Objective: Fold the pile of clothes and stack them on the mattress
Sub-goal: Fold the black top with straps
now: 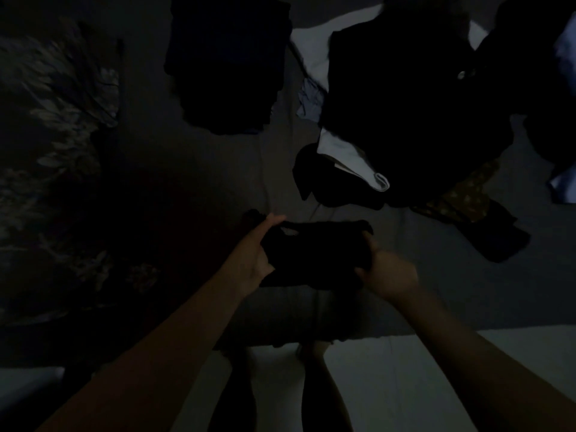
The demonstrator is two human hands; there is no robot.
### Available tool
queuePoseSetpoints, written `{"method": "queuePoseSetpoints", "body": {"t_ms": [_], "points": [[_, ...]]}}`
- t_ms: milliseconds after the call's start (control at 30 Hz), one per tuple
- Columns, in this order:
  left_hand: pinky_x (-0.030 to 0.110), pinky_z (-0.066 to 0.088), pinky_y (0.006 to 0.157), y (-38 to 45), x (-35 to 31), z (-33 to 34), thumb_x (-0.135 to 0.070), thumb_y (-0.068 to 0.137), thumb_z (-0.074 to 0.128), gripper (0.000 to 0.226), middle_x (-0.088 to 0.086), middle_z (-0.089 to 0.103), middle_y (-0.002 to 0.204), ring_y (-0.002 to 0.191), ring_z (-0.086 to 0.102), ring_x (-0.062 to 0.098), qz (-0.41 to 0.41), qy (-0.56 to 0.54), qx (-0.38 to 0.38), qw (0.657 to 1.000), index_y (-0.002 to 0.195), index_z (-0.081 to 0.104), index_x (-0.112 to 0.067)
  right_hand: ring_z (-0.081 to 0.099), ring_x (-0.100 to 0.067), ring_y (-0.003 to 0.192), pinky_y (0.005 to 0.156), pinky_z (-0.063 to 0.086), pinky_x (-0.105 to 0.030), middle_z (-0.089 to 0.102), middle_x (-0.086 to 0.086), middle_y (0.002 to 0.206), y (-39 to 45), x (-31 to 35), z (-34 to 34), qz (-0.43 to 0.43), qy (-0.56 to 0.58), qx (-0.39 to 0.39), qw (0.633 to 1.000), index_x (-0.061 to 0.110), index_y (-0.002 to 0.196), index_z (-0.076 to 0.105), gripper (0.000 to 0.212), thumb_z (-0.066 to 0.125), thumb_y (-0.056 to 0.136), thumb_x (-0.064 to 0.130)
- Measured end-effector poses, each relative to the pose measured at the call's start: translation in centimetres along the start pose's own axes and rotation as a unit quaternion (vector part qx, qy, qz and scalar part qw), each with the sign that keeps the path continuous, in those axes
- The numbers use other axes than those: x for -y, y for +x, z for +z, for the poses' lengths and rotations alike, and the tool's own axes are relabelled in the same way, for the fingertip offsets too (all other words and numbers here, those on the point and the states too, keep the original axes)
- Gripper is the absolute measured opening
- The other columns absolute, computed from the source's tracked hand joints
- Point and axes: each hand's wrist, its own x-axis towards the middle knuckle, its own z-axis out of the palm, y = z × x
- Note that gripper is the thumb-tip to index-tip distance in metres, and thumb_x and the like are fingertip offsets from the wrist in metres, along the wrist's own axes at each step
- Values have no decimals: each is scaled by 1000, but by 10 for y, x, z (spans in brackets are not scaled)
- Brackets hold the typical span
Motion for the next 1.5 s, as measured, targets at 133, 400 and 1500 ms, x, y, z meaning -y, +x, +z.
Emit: {"method": "queuePoseSetpoints", "body": {"t_ms": [133,400,1500], "points": [[23,55,67,1,8,4,-42,96,39,38,1,72,84,74,69,11,-20,35,27,999,99,66,-15,51,-33,123,100,43,-46,45,-15,141,9,-21,1,84,330,-76,937,17,149,-11,111,74,79,25],[40,45,97,4,0,-17,-25,89,58,32,19,63,116,106,60,30,61,80,-81,992,113,63,-5,56,-27,110,86,51,-41,42,-18,140,12,-77,-12,197,652,-163,714,16,150,2,97,69,80,6],[25,56,65,14,-47,-9,-18,40,80,38,-3,72,83,75,70,12,127,-84,49,987,77,76,-26,60,-31,103,76,47,-32,61,-11,118,18,12,16,-115,14,-23,993,17,140,33,51,47,93,29]]}}
